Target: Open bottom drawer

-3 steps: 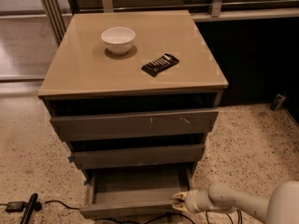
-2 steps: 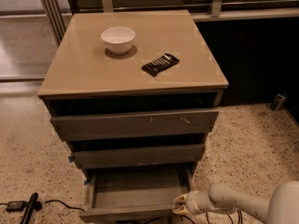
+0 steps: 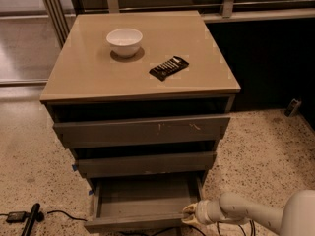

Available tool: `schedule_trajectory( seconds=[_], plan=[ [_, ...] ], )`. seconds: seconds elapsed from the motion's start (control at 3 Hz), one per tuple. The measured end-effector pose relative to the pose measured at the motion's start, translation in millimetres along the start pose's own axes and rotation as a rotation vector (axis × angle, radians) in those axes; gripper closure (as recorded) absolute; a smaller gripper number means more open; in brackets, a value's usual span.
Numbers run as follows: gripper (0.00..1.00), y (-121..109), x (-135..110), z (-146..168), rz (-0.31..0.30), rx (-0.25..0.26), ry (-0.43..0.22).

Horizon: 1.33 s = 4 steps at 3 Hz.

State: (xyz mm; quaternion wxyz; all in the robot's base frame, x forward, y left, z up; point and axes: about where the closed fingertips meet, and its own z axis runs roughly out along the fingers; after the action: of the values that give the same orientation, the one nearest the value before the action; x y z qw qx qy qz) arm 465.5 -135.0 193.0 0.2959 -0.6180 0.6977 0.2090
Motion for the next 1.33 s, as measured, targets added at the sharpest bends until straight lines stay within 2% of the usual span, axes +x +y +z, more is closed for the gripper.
schedule_trajectory(
  seconds=[1.0, 1.33],
  plan=[
    [0.06, 0.1, 0.0, 0.1, 0.000, 0.000, 0.000],
    [0.00, 0.1, -0.1, 0.1, 0.000, 0.000, 0.000]
  ],
)
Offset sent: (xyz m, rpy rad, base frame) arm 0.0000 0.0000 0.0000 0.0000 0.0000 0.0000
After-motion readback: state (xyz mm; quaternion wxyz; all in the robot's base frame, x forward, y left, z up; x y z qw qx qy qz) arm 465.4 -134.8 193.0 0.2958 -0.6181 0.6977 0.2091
